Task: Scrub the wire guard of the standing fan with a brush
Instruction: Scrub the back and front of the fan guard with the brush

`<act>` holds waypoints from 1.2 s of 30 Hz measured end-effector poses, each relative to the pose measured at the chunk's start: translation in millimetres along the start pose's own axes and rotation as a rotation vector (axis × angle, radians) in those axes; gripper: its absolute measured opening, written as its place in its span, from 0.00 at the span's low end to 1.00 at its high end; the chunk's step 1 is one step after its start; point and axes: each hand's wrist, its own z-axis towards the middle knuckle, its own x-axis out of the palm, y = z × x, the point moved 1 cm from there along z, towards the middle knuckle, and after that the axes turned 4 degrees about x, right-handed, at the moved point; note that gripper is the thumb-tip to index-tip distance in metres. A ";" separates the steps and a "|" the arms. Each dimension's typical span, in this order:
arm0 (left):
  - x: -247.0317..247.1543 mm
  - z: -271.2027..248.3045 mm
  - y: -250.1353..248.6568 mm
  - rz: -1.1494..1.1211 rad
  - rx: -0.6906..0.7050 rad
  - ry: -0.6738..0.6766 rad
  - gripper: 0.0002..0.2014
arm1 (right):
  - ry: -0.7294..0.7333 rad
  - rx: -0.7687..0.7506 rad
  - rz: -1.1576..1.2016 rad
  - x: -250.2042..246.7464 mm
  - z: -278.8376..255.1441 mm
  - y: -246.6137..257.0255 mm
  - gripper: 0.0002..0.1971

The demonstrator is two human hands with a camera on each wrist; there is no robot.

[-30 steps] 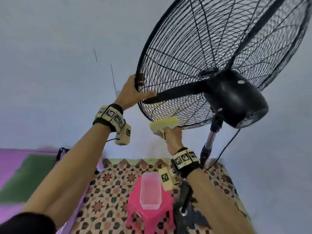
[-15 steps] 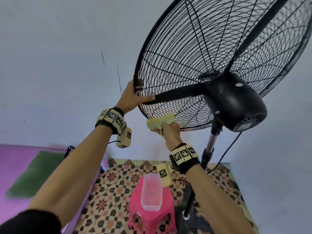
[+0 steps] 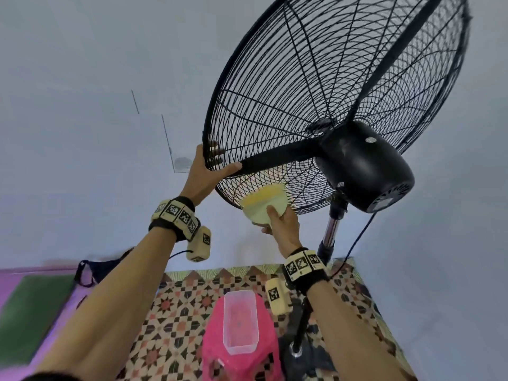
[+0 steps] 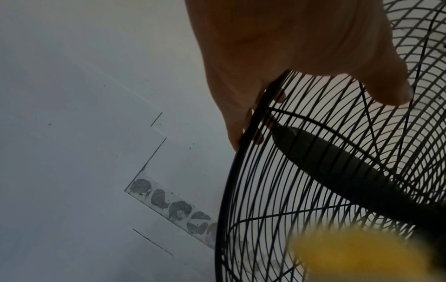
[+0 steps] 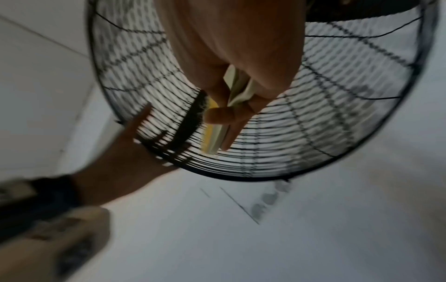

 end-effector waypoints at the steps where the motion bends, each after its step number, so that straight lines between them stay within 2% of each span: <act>1: 0.8 -0.3 0.7 -0.003 -0.002 0.006 0.50 | -0.025 0.050 -0.012 -5.3 -0.2 -6.2 0.12; 2: 1.8 -1.3 2.0 -0.006 0.004 0.007 0.50 | -0.044 0.064 -0.020 -9.7 -1.1 -8.0 0.11; 4: 1.9 -2.5 2.8 -0.008 0.032 0.001 0.47 | -0.017 -0.003 -0.006 -9.4 -2.6 2.8 0.09; 6: 2.9 -4.5 2.8 -0.020 0.043 0.001 0.45 | 0.026 -0.097 0.046 -1.6 -4.2 17.5 0.10; 8: 2.5 -4.1 2.4 -0.029 0.046 0.001 0.44 | 0.028 -0.129 0.067 6.4 -2.6 23.2 0.11; 13: 3.7 -5.0 2.1 -0.041 0.047 0.005 0.40 | -0.093 0.099 0.039 1.1 -3.4 -6.6 0.13; 15: 4.7 -5.8 1.9 -0.031 0.059 0.001 0.39 | -0.114 0.103 0.096 0.0 -5.3 -9.3 0.16; 19: 4.1 -5.1 4.6 -0.039 0.060 0.008 0.42 | -0.086 0.010 0.227 9.0 -15.0 7.5 0.32; 20: 3.4 -4.9 5.7 -0.040 0.059 0.010 0.43 | -0.076 -0.033 0.209 11.9 -19.5 10.1 0.32; 24: 2.1 -4.9 7.4 -0.049 0.050 0.012 0.46 | -0.024 -0.212 0.121 16.1 -42.2 3.5 0.23; 27: 2.4 -4.3 7.6 -0.052 0.048 0.006 0.47 | 0.089 -0.352 0.022 13.1 -51.9 3.6 0.30; 29: 3.1 -3.0 8.5 -0.053 0.050 0.001 0.47 | 0.100 -0.389 -0.072 13.4 -49.9 7.8 0.33; 33: 4.5 -2.5 9.5 -0.055 0.056 0.003 0.46 | 0.017 -0.407 -0.039 14.9 -48.3 9.9 0.28; 36: 3.4 -3.1 11.4 -0.053 0.065 -0.007 0.45 | 0.144 -0.423 0.012 12.3 -51.1 10.7 0.39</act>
